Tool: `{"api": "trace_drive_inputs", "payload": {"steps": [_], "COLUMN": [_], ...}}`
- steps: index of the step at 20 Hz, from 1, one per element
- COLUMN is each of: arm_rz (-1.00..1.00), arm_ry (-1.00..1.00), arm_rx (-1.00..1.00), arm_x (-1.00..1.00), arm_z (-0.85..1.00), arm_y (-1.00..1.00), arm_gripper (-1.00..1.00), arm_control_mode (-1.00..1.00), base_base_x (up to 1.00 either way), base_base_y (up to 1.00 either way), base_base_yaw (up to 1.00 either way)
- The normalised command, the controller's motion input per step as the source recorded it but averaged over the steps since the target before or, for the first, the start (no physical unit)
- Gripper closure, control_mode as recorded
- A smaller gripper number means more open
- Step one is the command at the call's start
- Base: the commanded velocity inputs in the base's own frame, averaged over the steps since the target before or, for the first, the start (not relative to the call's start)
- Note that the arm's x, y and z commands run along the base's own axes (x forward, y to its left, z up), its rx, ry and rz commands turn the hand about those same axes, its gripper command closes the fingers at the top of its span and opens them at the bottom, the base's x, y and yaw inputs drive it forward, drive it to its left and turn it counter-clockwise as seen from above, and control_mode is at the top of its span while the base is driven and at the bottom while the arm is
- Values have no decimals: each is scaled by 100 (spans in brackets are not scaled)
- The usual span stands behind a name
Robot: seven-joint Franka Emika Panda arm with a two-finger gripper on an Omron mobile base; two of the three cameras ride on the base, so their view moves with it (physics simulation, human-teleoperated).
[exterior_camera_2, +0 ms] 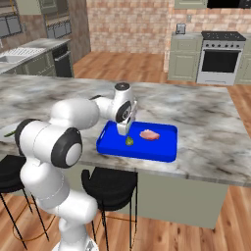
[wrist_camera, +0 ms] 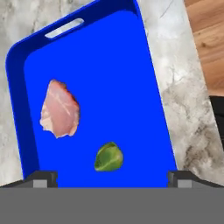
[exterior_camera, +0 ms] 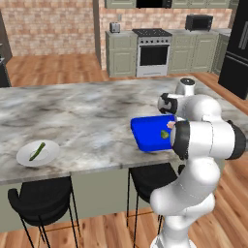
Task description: Create a steak meal by picking up the steak and asparagus from the tray and placing them on the plate. Leave the brussel sprout on the tray.
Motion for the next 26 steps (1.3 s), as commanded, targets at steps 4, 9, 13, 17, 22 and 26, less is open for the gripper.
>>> {"api": "trace_drive_inputs", "payload": {"steps": [4,9,13,17,22,26], "arm_rz": [-32,-30,-20,-5,0,0], "arm_ry": [0,0,0,0,0,0], "arm_rx": [2,1,0,1,1,0], "arm_x": [24,24,34,36,30,33], "arm_z": [-33,-32,-25,-26,-38,-38], "arm_y": [-23,-24,-34,-25,-9,-3], "arm_gripper": [-100,-100,-100,-100,-100,-100], "arm_control_mode": [-100,-100,-100,-100,-100,-100], "base_base_x": [0,0,0,0,0,0], "base_base_y": [0,0,0,0,0,0], "base_base_yaw": [0,0,0,0,0,0]}}
